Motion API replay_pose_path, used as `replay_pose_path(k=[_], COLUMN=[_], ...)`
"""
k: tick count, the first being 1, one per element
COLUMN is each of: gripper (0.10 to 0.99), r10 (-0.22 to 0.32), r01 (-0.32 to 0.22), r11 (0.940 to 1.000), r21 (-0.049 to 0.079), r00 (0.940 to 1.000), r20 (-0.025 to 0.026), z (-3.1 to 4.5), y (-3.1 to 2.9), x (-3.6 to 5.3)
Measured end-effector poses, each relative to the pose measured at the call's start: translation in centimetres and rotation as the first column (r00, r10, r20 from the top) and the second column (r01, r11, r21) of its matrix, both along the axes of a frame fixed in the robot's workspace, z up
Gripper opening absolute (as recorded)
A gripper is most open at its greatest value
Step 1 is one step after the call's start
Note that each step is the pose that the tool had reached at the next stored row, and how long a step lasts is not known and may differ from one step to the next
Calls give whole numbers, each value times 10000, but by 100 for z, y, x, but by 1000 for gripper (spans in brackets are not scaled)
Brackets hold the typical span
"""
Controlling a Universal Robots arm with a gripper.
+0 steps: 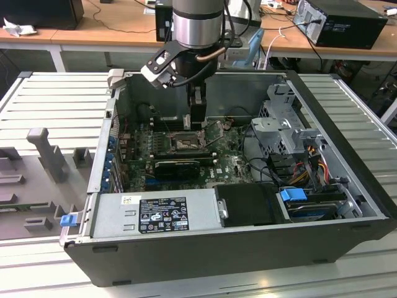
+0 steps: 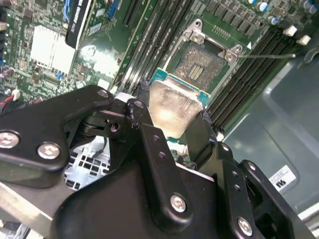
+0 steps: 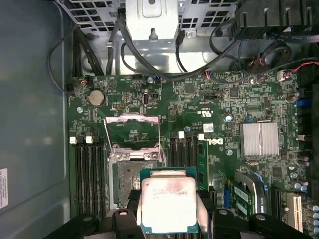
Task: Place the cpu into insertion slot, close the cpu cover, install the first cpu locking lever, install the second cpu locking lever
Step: 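Place the cpu into insertion slot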
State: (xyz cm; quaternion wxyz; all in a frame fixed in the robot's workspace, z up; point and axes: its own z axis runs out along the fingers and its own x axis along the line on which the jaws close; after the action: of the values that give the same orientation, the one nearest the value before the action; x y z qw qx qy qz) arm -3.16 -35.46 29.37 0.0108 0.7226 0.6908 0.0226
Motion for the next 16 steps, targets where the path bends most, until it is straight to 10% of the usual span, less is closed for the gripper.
replay_pose_path(k=[16], gripper=[529], r10=[322], r01=[-322], r11=[9995], r21=[-42], r00=[9994], r20=[-98], z=[-367], y=[53], x=[-6])
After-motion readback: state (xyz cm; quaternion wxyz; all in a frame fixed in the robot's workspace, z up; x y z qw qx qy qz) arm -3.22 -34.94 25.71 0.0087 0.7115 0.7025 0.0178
